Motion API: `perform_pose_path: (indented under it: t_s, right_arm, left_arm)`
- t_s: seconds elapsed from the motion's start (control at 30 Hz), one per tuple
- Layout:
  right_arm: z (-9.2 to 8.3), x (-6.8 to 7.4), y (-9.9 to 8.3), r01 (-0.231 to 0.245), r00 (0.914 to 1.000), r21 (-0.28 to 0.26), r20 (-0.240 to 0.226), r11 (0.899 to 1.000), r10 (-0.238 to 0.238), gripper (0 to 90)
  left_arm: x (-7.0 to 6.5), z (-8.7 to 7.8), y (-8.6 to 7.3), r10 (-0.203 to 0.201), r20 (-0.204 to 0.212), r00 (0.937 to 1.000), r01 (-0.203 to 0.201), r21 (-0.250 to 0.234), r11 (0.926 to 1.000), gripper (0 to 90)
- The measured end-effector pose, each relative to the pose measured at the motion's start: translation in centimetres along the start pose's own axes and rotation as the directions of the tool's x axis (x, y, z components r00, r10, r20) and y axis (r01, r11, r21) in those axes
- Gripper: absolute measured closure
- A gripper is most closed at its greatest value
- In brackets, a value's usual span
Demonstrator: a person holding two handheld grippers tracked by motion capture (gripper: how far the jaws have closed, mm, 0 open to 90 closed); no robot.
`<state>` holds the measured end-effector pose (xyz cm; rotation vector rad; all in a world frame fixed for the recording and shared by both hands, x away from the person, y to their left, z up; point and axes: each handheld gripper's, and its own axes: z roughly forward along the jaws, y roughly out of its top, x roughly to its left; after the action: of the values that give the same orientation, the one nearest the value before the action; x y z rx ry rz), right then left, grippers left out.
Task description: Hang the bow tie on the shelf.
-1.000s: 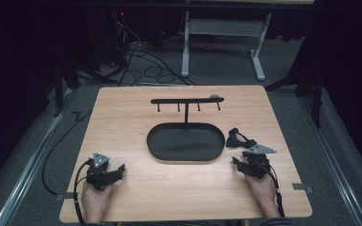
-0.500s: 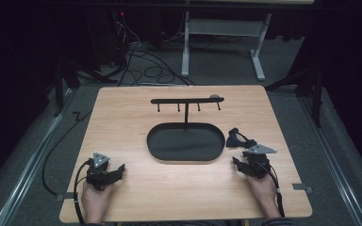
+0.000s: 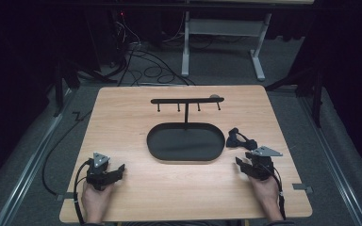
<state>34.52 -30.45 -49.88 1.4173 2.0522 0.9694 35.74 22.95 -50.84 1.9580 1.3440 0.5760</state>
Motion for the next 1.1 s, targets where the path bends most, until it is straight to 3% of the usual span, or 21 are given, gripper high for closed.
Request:
perform_pose_path:
  t_s: [0.53,0.73,1.1]
  right_arm:
    - [-2.1,-1.3,0.2,-0.055,0.9985,-0.050,-0.007,0.997,0.054,51.9]
    - [-2.4,-1.9,0.6,-0.088,0.9961,-0.038,-0.010,0.995,0.088,54.1]
    - [-2.7,-2.5,2.6,-0.083,0.9965,-0.063,-0.009,0.995,0.083,55.4]
  left_arm:
    - [0.0,0.0,0.0,0.000,0.000,1.0000,0.000,0.000,1.0000,28.8]
    - [0.0,0.0,0.0,0.000,0.000,1.0000,0.000,0.000,1.0000,28.8]
    - [0.0,0.0,0.0,-0.001,0.001,1.0000,0.001,0.000,1.0000,28.8]
